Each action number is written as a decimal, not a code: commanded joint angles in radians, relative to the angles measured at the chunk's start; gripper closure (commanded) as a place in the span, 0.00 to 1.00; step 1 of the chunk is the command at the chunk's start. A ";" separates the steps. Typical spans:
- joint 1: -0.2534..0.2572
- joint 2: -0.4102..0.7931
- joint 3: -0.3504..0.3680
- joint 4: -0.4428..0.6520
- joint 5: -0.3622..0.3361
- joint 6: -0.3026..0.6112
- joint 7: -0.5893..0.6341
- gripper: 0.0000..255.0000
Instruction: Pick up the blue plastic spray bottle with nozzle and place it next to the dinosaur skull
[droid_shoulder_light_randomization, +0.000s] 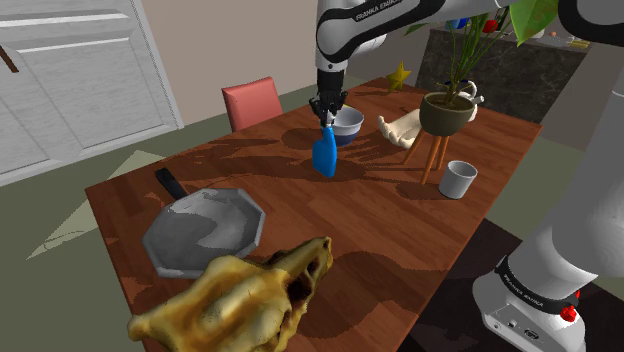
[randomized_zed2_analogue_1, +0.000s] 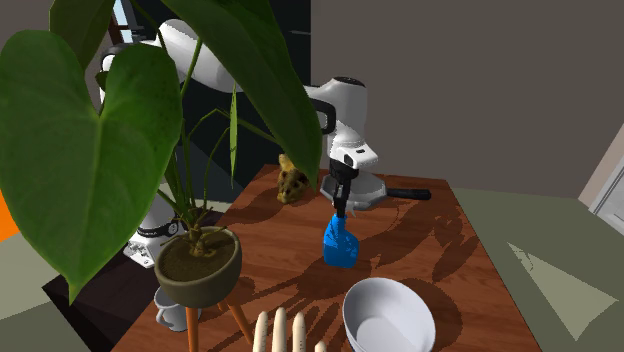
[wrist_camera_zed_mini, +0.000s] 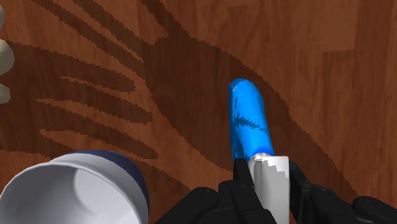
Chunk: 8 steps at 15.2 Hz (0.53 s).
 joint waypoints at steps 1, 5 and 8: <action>0.000 0.000 0.000 0.000 0.000 0.000 0.000 1.00; 0.000 -0.015 0.001 0.034 0.002 -0.049 -0.002 1.00; 0.000 -0.023 0.001 0.063 0.004 -0.087 -0.003 1.00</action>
